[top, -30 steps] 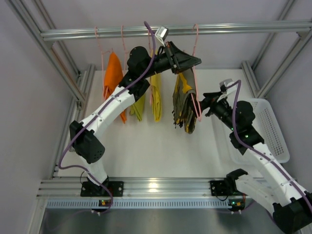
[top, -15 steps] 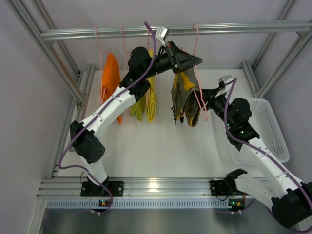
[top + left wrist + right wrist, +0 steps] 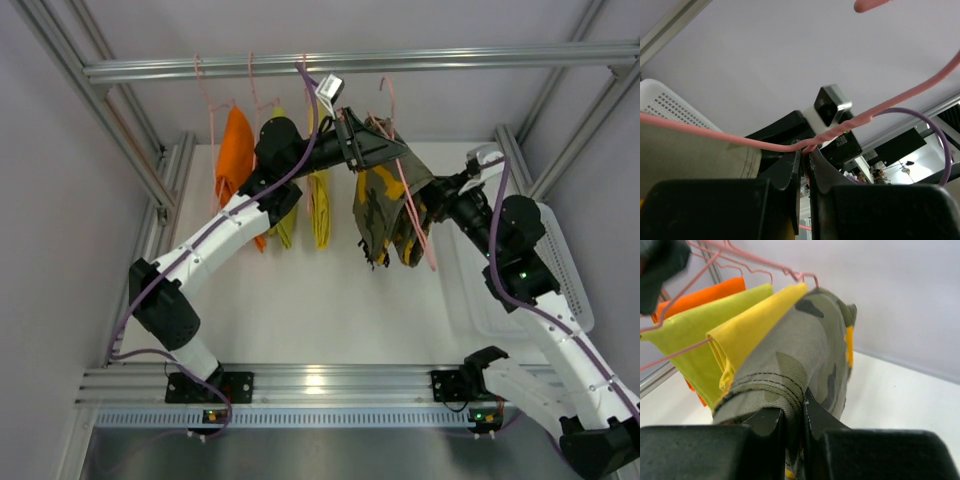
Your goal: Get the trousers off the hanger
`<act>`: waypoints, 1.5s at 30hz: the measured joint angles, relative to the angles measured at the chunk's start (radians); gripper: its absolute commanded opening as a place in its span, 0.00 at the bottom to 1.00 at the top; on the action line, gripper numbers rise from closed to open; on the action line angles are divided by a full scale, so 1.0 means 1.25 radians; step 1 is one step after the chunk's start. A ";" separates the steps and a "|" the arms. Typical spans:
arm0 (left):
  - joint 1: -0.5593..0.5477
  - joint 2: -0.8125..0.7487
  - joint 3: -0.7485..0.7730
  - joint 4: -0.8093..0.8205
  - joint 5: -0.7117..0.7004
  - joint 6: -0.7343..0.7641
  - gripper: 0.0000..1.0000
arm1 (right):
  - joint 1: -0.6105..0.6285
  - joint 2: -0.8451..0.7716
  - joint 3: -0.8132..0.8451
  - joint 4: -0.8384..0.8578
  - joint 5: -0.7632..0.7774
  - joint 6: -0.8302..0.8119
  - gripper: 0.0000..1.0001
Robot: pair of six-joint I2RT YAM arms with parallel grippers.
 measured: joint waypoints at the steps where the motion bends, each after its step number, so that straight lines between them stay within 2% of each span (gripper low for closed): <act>1: -0.001 -0.009 -0.016 0.005 0.005 0.011 0.00 | -0.003 -0.011 0.013 -0.016 -0.002 -0.009 0.00; 7: -0.007 -0.039 -0.076 0.022 0.033 0.067 0.00 | -0.031 -0.072 0.085 -0.076 -0.006 -0.044 0.00; 16: -0.011 -0.039 -0.092 -0.024 0.034 0.144 0.00 | -0.033 -0.093 0.244 -0.121 0.007 -0.061 0.00; 21: -0.018 -0.039 -0.115 -0.048 0.019 0.173 0.00 | -0.033 -0.096 0.348 -0.124 0.053 -0.109 0.00; 28: -0.033 -0.035 -0.161 -0.096 0.009 0.180 0.00 | -0.033 -0.149 0.419 -0.136 0.136 -0.211 0.00; 36: -0.032 -0.020 -0.161 -0.116 -0.002 0.184 0.00 | -0.033 -0.199 0.501 -0.147 0.285 -0.391 0.00; 40: -0.032 -0.020 -0.159 -0.114 0.003 0.186 0.00 | -0.036 -0.244 0.456 -0.164 0.398 -0.532 0.00; 45: -0.032 -0.021 -0.152 -0.117 0.011 0.190 0.00 | -0.038 -0.251 0.354 -0.193 0.603 -0.683 0.00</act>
